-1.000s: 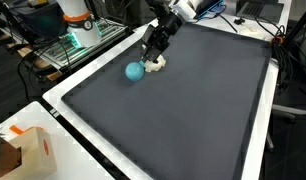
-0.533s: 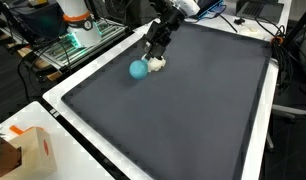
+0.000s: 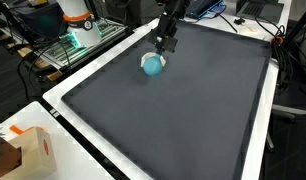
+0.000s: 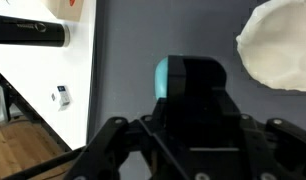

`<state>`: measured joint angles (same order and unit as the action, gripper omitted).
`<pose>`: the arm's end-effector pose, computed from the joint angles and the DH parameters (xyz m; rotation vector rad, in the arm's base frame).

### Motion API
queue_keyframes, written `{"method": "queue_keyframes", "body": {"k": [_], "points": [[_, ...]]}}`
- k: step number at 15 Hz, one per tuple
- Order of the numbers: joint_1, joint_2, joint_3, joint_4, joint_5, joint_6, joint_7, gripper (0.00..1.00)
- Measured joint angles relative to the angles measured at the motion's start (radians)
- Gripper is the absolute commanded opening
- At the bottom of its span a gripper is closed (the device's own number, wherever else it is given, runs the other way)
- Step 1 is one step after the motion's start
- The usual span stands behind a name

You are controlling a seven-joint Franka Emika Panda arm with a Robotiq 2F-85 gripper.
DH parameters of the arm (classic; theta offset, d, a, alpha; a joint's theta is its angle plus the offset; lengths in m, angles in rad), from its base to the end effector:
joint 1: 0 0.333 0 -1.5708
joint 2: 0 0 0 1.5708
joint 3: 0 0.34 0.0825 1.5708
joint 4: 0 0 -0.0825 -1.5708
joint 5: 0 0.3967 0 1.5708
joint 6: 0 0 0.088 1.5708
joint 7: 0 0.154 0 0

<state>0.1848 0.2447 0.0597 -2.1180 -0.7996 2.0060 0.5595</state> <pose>0.5519 0.0619 0.2645 2.4166 0.2048 -0.0701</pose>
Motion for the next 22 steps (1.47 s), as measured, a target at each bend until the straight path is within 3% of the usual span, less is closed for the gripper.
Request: {"method": "queue_keyframes", "body": {"k": [6, 10, 17, 22], "points": [[-0.033, -0.092, 0.0, -0.076, 0.023, 0.187, -0.145, 0.25], [-0.057, -0.142, 0.0, -0.122, 0.112, 0.275, -0.254, 0.25], [-0.082, -0.216, 0.0, -0.175, 0.307, 0.325, -0.43, 0.25], [-0.098, -0.262, -0.003, -0.2, 0.436, 0.351, -0.48, 0.25]]}}
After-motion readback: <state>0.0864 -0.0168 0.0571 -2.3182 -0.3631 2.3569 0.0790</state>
